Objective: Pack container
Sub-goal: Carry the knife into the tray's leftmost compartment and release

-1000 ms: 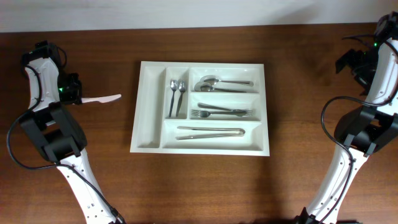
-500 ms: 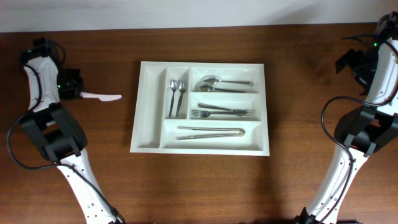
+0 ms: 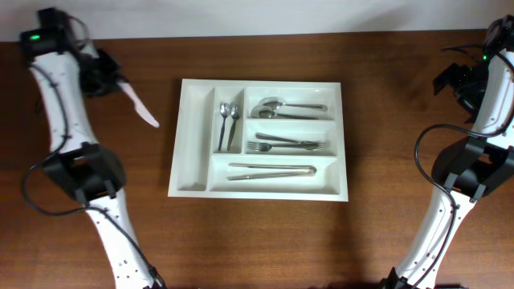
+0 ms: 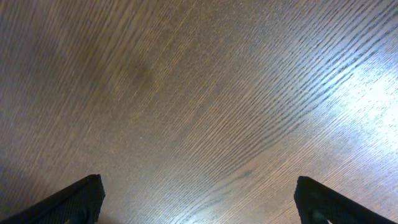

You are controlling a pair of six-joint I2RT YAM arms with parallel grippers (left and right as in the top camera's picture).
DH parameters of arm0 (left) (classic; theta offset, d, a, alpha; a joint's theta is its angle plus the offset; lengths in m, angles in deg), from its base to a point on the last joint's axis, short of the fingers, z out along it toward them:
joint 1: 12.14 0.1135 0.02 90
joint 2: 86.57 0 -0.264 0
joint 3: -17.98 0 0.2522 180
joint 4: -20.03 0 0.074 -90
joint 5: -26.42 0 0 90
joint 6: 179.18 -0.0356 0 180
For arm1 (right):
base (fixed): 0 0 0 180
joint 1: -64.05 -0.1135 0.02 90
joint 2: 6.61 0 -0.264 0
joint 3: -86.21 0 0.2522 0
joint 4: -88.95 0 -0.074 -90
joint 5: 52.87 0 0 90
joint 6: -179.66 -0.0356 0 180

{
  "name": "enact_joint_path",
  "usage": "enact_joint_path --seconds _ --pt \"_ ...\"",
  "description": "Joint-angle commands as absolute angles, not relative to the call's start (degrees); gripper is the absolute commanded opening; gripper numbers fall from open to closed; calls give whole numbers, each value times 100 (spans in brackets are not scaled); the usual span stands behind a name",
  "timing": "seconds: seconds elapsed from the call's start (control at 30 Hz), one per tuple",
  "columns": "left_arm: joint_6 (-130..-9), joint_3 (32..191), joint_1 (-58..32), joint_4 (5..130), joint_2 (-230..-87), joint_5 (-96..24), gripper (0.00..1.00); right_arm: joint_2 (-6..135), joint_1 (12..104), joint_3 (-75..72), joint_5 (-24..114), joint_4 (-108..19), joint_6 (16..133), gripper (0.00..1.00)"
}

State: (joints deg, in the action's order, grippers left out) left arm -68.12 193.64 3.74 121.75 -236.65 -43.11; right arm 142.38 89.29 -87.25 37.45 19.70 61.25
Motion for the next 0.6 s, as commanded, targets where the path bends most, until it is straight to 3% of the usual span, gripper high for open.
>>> enact_joint_path --seconds 0.0,0.1,0.3,0.57 --pt "-8825 19456 -361 12438 -23667 -4088 2 14078 8920 -8826 3758 1981 6136 99" --pt "-9361 19456 -809 12641 -23667 -4311 2 14078 8920 -8826 3758 1981 6136 99" --pt "-9400 19454 -1891 12951 -23667 -6079 2 14078 8920 -8826 3756 1981 6136 99" --pt "-9304 19454 -2214 13050 -23700 -6110 2 14078 8920 -8826 3758 1981 6136 99"
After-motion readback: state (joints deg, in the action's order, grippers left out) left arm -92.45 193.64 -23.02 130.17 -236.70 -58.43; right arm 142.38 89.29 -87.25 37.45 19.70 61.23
